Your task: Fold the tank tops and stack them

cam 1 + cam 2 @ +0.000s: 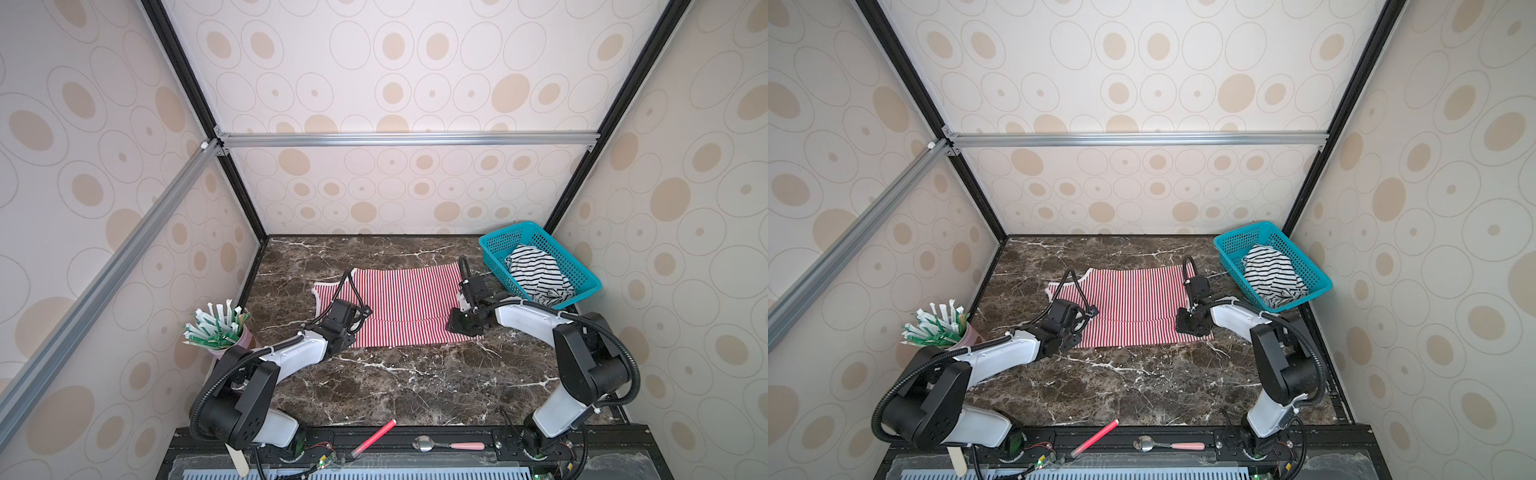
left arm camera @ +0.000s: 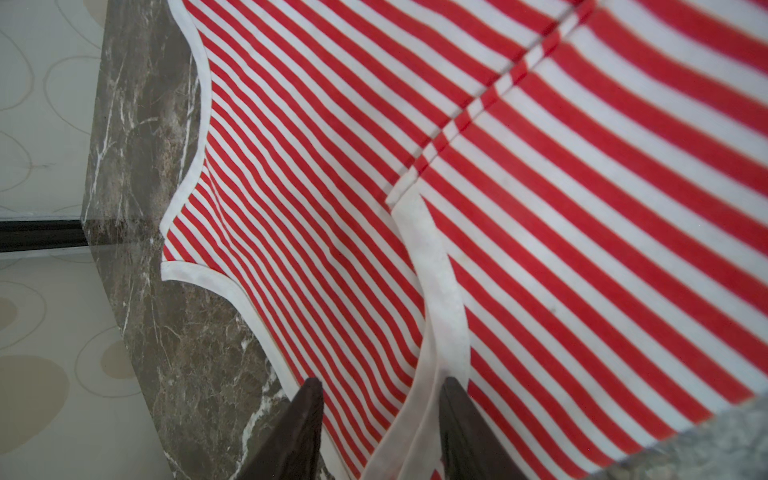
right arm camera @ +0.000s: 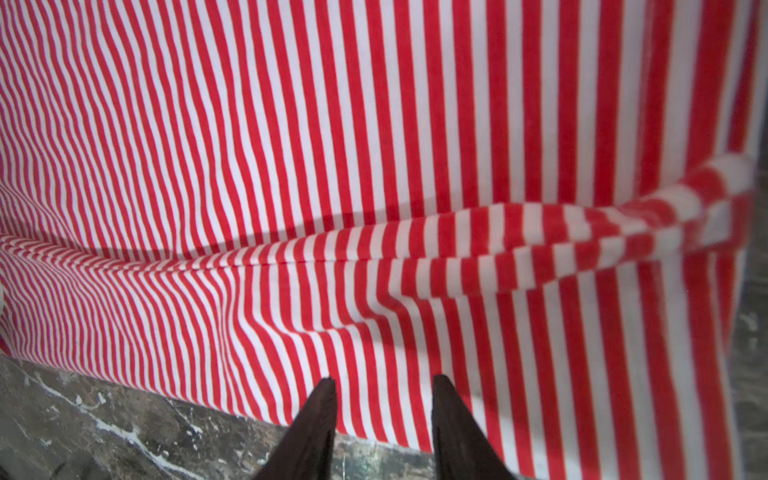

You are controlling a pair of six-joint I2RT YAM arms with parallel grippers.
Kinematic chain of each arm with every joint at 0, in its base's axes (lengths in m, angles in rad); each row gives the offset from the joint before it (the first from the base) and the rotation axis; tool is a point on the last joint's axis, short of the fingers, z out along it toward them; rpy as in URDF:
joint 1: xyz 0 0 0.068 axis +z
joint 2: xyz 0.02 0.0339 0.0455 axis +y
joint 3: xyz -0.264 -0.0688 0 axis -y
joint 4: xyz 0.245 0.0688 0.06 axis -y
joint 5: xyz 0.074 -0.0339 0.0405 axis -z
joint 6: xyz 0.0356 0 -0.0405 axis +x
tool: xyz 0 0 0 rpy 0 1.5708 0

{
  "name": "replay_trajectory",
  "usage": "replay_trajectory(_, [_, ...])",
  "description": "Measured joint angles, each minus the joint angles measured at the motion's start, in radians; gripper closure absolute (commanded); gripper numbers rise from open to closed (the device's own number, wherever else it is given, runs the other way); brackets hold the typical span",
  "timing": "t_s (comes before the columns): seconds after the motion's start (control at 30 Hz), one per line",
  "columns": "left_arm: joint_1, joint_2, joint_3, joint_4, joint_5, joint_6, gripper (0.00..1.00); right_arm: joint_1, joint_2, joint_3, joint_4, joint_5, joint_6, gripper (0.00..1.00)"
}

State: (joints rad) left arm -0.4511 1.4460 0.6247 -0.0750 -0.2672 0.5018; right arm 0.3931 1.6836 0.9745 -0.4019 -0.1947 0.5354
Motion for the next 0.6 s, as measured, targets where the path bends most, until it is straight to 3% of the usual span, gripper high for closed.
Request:
replay_trajectory(0.27, [0.013,0.024,-0.022,0.043,0.014,0.018,0.57,0.008,0.031,-0.002,0.018,0.018,0.010,0.59])
replay_trajectory(0.6, [0.024,-0.049,-0.090,0.041,0.024,0.090,0.57,0.127,-0.034,-0.079,0.034,0.097,0.017,0.58])
